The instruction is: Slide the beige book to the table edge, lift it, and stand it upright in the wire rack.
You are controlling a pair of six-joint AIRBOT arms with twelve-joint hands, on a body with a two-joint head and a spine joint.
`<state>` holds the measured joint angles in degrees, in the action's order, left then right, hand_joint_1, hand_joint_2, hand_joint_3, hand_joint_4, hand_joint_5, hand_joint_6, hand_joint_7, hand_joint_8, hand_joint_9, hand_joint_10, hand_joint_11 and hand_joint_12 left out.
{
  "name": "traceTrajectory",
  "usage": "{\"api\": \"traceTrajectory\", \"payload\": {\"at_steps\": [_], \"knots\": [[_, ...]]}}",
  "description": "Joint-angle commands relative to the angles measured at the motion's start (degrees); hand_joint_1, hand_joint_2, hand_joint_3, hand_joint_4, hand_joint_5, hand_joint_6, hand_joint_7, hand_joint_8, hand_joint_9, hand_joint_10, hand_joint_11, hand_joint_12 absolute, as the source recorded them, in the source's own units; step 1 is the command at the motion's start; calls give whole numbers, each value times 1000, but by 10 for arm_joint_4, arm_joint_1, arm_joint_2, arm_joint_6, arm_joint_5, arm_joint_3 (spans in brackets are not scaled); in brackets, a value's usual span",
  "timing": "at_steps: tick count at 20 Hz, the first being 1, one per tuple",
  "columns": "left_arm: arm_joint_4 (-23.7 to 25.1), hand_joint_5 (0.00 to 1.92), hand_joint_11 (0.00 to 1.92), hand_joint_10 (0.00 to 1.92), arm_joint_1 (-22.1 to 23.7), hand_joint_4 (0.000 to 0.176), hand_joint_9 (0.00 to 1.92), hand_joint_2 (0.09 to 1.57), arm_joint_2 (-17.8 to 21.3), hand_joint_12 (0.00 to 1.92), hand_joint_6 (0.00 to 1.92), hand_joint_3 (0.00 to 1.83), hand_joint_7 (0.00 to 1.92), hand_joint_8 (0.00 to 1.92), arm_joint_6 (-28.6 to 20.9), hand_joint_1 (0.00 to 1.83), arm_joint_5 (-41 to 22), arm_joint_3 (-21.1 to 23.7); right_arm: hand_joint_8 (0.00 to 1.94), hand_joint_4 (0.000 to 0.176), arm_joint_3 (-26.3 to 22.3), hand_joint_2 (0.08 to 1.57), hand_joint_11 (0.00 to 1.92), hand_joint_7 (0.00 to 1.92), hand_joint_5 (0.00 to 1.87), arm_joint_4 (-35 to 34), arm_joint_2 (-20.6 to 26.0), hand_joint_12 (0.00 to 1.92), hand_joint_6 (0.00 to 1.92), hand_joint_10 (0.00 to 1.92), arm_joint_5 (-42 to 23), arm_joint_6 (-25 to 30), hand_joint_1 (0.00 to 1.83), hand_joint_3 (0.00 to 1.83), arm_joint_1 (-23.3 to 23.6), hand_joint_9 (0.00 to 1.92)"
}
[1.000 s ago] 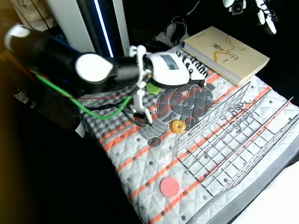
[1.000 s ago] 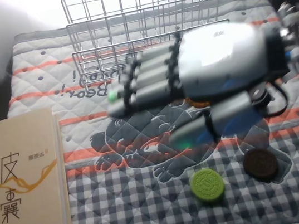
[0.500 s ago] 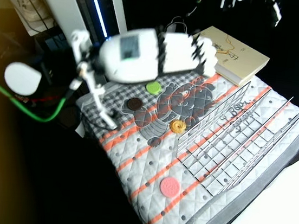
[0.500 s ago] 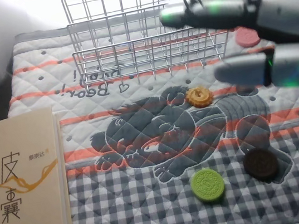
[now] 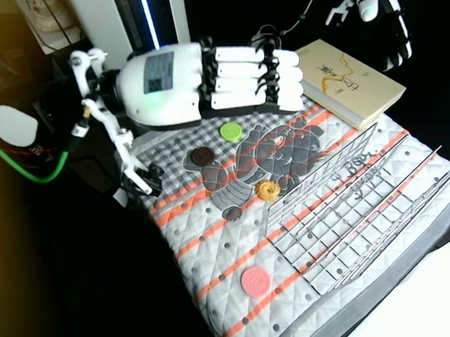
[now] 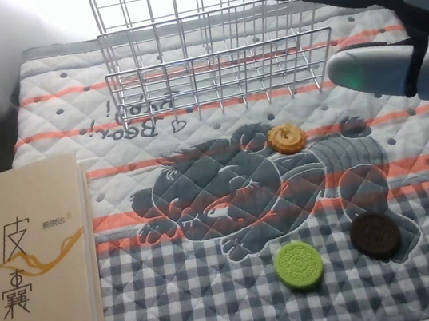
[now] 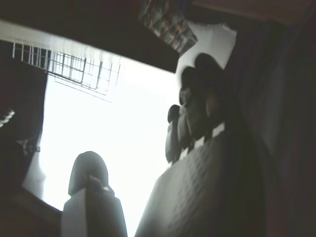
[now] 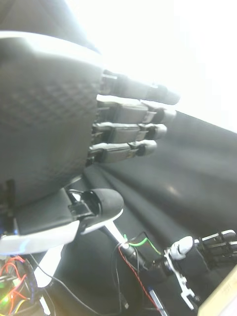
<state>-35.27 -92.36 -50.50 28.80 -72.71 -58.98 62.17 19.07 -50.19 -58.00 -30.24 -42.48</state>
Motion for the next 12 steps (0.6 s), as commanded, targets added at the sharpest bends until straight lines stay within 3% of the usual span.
{"api": "traceTrajectory", "payload": {"at_steps": [1,2,3,4,5,7,8,9,11,12], "knots": [[-5,148,0,13,6,125,251,950,-3,1092,1,0,299,6,-11,504,-37,-8,7,0,-1,1450,127,276,246,-28,1,342,6,8,-67,0,174,0,4,260],[6,106,0,18,16,138,127,983,-8,667,2,2,184,9,-20,512,-14,-21,2,0,-1,1458,163,292,253,-29,2,290,1,2,-68,0,184,0,3,279],[13,97,0,10,23,130,104,983,-11,486,0,1,146,2,-26,552,0,-28,2,0,-2,1464,182,300,264,-29,2,279,3,2,-68,0,126,3,2,287],[24,107,0,13,29,132,113,965,-13,449,4,0,140,1,-34,564,17,-37,3,0,-2,1453,200,309,276,-30,2,281,4,3,-68,0,87,0,1,298],[35,64,0,12,31,149,116,951,-14,447,0,0,116,0,-47,491,28,-45,7,0,-2,1449,213,321,281,-30,2,285,5,8,-68,0,75,0,0,311],[59,43,0,10,31,154,53,890,-16,246,2,0,80,1,-87,466,51,-63,4,0,-2,1436,246,339,279,-30,3,318,1,7,-68,0,25,0,-2,344],[68,38,0,5,31,134,74,888,-15,383,1,0,70,2,-96,435,61,-68,2,0,-2,1439,213,340,291,-30,4,306,4,2,-68,0,47,0,-3,328],[75,43,0,6,31,150,96,895,-15,573,1,0,73,1,-101,400,67,-70,0,0,-2,1433,186,323,285,-30,5,294,0,0,-68,0,50,0,-4,307],[94,27,0,0,31,173,80,883,-14,609,0,0,98,9,-127,386,78,-77,2,0,-2,1426,164,325,294,-31,7,282,4,0,-68,0,64,0,-7,295],[105,28,0,3,31,175,92,882,-14,630,0,0,129,7,-138,363,84,-81,5,0,-2,1435,161,338,300,-32,8,280,4,2,-68,0,92,0,-9,301]]}}
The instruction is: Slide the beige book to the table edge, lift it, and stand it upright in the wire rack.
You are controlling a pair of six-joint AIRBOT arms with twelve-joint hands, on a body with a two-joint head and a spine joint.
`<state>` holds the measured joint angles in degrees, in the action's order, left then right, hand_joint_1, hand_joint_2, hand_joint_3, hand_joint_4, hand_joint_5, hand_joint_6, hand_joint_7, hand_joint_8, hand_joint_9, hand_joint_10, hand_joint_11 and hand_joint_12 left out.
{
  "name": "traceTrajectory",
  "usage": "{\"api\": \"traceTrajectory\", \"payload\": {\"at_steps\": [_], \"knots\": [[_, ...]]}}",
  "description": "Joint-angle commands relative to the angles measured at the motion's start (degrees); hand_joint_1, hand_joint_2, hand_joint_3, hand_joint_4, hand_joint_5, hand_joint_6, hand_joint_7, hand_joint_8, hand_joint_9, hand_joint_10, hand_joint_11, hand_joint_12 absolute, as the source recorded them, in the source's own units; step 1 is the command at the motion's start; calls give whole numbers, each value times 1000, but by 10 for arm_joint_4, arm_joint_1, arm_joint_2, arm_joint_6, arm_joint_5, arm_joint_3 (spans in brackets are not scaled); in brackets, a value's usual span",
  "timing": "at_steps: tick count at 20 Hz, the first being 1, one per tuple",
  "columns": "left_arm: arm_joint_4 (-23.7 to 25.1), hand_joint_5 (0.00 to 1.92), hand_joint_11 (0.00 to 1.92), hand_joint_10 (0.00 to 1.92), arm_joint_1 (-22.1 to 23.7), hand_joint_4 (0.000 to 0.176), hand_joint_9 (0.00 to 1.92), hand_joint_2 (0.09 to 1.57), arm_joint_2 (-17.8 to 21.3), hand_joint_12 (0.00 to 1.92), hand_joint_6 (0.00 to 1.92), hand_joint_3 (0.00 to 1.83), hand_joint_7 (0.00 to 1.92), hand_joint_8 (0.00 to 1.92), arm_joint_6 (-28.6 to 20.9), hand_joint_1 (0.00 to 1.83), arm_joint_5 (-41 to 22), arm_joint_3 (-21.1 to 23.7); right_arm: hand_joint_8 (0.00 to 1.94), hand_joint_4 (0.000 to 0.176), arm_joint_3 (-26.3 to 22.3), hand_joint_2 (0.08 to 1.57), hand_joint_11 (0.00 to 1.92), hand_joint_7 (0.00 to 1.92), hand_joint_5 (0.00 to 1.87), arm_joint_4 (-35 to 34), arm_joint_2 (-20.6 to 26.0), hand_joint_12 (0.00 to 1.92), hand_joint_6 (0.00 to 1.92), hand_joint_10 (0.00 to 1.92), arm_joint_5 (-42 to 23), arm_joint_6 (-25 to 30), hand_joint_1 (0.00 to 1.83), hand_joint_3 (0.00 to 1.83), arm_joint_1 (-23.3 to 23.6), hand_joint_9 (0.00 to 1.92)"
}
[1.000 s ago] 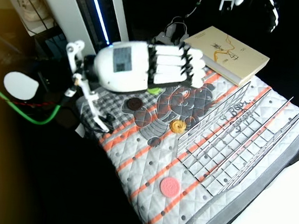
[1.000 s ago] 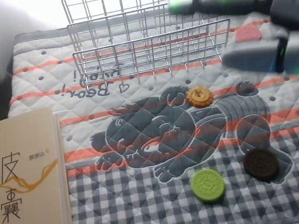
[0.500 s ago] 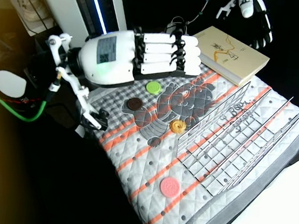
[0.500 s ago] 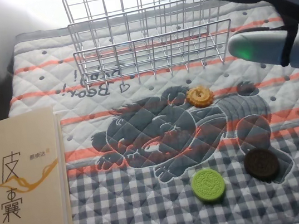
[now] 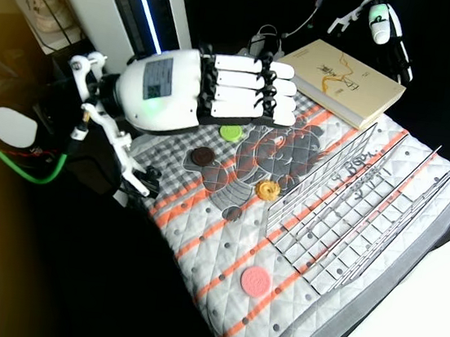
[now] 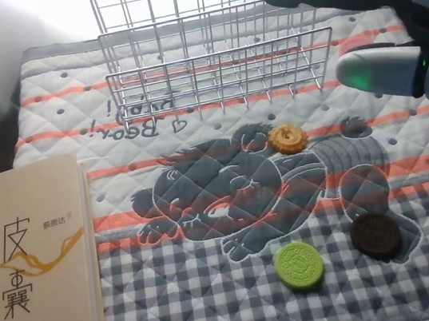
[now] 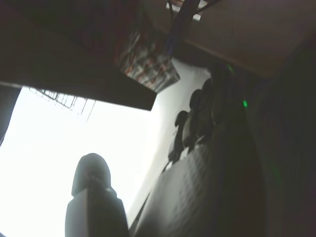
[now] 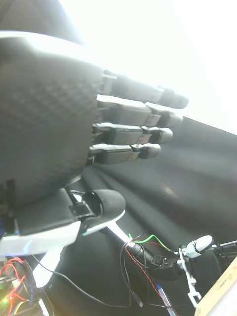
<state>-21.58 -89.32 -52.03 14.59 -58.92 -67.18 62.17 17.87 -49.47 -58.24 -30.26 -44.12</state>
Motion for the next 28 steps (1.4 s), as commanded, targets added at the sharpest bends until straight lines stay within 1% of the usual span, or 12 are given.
{"api": "traceTrajectory", "payload": {"at_steps": [1,7,8,10,12,14,15,17,20,21,25,28], "knots": [[-7,17,0,20,1,176,136,867,1,636,0,0,155,13,-11,306,-45,-5,5,0,0,1450,171,348,282,-26,1,286,0,5,-65,1,83,4,3,316],[38,0,0,7,8,176,195,881,1,734,0,0,176,0,-41,220,-23,-14,0,0,3,1455,180,361,301,-28,-2,310,2,2,-65,1,58,3,0,331],[46,0,0,4,12,165,195,889,1,706,0,1,170,0,-46,211,-15,-17,1,0,3,1451,182,363,308,-29,-3,325,2,2,-65,1,37,1,-1,339],[65,2,0,3,21,104,200,925,-2,758,0,6,132,2,-55,214,-1,-23,0,0,3,1433,137,343,325,-30,-4,319,5,1,-65,1,66,0,-1,304],[82,33,5,9,31,59,285,949,-6,1043,0,0,147,0,-60,208,13,-28,0,0,4,1431,154,347,324,-30,-5,335,0,3,-65,1,2,0,-1,316],[96,82,8,13,39,77,373,950,-14,1146,2,0,309,10,-76,177,22,-36,2,0,5,1427,156,338,304,-31,-6,341,0,3,-65,1,0,0,-2,317],[100,101,1,11,42,65,353,935,-18,1001,3,0,318,3,-78,156,28,-40,0,0,5,1425,140,325,300,-31,-6,336,0,0,-65,1,0,0,-3,303],[105,131,0,5,44,86,310,894,-22,744,3,0,323,1,-83,166,32,-42,2,0,4,1435,146,332,313,-32,-6,351,4,3,-65,1,44,0,-4,311],[115,137,0,8,51,102,323,906,-27,723,2,1,332,3,-86,182,40,-46,2,0,4,1443,119,325,312,-32,-7,353,1,1,-65,1,24,3,-4,294],[116,122,0,10,54,118,330,904,-29,724,0,0,330,2,-86,182,42,-48,1,0,4,1447,116,326,320,-32,-7,363,2,1,-65,1,7,3,-4,294],[118,116,0,2,57,128,321,907,-31,692,0,1,318,0,-89,170,42,-50,2,0,5,1455,109,313,301,-32,-8,368,1,5,-65,1,2,4,-4,289],[120,97,0,3,60,112,338,905,-31,849,1,1,309,0,-89,160,42,-51,5,0,6,1451,100,317,308,-32,-10,370,3,5,-65,1,0,2,-5,288]]}}
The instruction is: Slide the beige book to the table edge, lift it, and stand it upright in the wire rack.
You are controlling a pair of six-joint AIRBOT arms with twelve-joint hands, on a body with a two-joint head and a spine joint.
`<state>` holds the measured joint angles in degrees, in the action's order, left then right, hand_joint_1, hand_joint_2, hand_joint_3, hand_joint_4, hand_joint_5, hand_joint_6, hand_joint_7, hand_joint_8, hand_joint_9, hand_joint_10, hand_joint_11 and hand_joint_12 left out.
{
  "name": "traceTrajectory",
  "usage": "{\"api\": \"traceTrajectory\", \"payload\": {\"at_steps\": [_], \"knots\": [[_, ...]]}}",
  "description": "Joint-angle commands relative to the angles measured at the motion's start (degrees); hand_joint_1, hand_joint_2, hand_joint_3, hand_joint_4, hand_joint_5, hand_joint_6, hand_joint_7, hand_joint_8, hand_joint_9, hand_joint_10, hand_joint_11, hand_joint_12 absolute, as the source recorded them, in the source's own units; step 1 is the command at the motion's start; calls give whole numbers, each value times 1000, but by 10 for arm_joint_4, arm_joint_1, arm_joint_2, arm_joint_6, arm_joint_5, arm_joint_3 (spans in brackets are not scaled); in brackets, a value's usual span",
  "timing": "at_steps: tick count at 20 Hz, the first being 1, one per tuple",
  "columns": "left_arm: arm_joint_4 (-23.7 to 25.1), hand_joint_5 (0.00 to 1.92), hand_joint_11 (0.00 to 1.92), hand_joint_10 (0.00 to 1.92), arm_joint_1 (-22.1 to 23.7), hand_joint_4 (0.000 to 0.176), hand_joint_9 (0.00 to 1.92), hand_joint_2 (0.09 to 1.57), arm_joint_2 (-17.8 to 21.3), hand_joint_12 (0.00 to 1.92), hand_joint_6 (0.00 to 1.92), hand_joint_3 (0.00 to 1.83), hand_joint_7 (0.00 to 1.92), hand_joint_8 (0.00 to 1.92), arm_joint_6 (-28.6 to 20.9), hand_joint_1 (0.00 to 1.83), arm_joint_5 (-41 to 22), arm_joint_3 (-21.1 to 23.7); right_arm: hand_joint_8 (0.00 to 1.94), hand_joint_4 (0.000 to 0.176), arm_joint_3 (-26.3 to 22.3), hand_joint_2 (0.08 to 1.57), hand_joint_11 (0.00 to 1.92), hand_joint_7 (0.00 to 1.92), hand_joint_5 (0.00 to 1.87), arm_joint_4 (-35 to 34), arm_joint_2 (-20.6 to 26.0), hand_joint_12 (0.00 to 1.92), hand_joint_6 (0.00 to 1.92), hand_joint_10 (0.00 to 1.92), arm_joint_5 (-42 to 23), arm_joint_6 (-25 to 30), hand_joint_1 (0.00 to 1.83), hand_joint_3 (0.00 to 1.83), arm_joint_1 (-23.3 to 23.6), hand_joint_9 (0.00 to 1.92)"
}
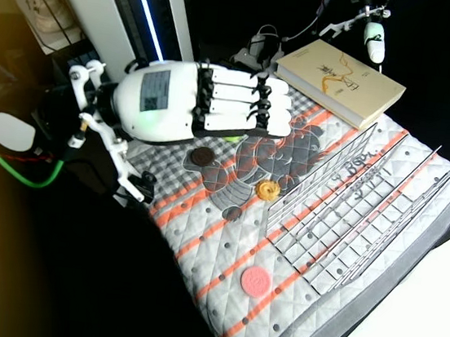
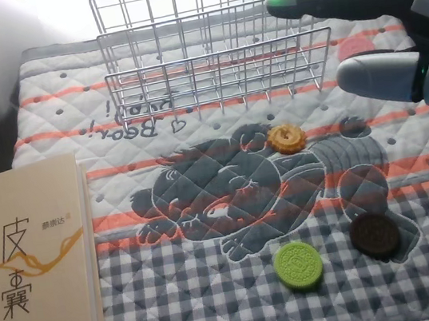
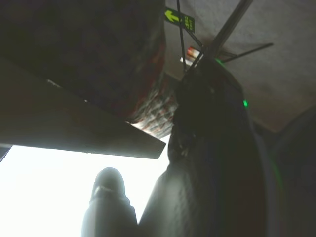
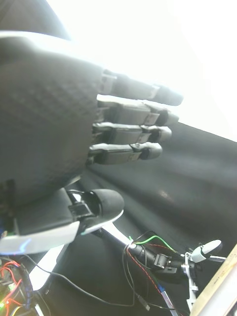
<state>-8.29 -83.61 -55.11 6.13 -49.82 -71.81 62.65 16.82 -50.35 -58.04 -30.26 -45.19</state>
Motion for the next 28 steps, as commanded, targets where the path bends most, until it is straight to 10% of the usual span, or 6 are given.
{"api": "traceTrajectory", "payload": {"at_steps": [1,6,12,13,20,28], "knots": [[-13,99,0,0,5,114,304,902,-1,861,1,0,292,0,-5,198,-49,-5,0,0,2,1444,108,297,303,-22,-2,375,1,1,-67,1,0,0,5,278],[-13,377,183,16,5,0,552,1023,-3,851,3,2,573,5,-7,630,-52,-7,3,0,3,1396,79,260,327,-22,-4,363,8,0,-66,1,0,0,3,233],[-19,1064,558,84,5,3,1119,1093,-3,1180,738,0,1009,1022,-6,1228,-58,-8,2,0,3,1414,0,302,349,-22,-5,608,1,1,-63,1,0,2,1,264],[-23,1070,592,984,5,0,947,1088,-3,1211,690,1,1052,923,-4,1344,-60,-8,1,0,3,1414,0,301,344,-23,-5,630,1,1,-62,1,0,1,0,266],[-72,990,745,132,5,0,1149,1098,-1,1016,879,0,1061,944,15,1232,-76,-11,0,0,2,1425,0,298,329,-28,-2,761,1,2,-62,4,0,1,-8,288],[-208,972,948,1113,5,0,1025,1084,23,900,899,0,1040,771,58,1386,-222,0,1,0,-1,1442,0,309,320,-32,3,810,0,0,-62,4,0,1,-11,297]]}}
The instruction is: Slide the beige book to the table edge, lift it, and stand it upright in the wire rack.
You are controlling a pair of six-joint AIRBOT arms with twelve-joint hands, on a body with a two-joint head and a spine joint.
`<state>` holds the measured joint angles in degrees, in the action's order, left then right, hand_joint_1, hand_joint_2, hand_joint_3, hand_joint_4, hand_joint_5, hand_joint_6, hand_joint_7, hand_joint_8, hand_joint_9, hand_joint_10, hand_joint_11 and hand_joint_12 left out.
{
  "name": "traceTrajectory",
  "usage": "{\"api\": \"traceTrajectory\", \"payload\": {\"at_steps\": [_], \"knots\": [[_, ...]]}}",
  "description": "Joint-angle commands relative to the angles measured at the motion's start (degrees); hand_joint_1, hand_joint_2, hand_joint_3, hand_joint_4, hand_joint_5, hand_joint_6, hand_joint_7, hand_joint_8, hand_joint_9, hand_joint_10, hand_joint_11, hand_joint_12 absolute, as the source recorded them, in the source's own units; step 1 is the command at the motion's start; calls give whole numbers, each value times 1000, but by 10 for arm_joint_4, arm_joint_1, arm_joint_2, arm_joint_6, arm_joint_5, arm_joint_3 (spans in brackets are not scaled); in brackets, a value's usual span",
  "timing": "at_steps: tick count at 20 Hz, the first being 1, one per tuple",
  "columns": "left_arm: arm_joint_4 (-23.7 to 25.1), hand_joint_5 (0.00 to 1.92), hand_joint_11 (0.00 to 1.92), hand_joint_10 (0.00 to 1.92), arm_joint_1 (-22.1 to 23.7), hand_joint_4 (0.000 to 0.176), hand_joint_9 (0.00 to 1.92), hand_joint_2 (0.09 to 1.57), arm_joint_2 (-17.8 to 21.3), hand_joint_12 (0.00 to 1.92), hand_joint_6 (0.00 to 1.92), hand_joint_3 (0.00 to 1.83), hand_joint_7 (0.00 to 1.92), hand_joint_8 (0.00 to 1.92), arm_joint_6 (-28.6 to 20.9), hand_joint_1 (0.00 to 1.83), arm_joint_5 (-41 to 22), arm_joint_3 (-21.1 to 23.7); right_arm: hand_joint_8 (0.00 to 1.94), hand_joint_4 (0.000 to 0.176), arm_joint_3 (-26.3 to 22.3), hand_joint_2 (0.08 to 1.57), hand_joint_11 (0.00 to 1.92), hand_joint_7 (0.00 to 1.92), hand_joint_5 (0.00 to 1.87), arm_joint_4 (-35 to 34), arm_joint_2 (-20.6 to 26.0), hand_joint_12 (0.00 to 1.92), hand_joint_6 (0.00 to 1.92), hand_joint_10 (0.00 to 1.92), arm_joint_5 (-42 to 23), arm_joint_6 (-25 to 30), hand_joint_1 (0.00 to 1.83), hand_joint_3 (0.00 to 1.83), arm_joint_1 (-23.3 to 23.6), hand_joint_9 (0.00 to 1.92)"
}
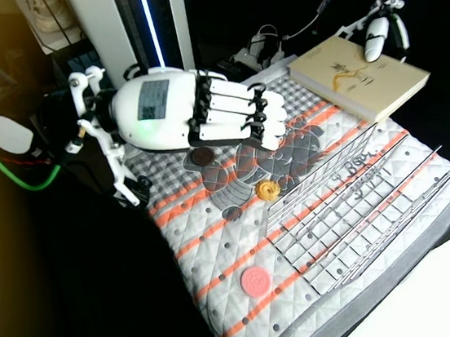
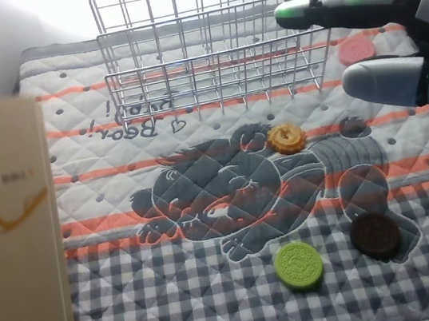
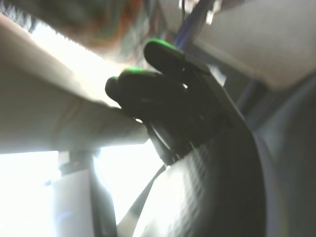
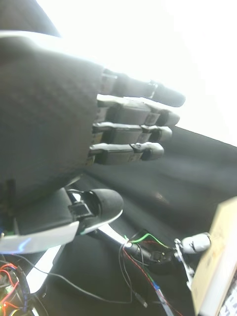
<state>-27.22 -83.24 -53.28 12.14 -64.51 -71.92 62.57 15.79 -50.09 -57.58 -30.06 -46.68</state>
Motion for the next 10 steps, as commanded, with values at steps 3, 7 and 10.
{"api": "traceTrajectory", "payload": {"at_steps": [3,7,10], "knots": [[-53,1120,938,793,24,0,1134,1029,4,1373,570,1,1196,451,6,1502,-142,8,1,0,-1,1451,0,321,328,-23,-1,839,0,1,-67,2,0,3,4,307],[-58,1109,965,804,99,0,1121,1029,1,1361,570,1,1189,483,38,1501,-184,5,0,0,-2,1451,0,324,332,-23,1,817,0,1,-68,2,0,0,2,310],[-53,992,848,861,141,0,1086,1067,-10,1452,850,1,1071,682,47,1494,-186,-8,4,0,-2,1468,0,329,348,-24,0,879,4,2,-68,2,0,5,0,323]]}}
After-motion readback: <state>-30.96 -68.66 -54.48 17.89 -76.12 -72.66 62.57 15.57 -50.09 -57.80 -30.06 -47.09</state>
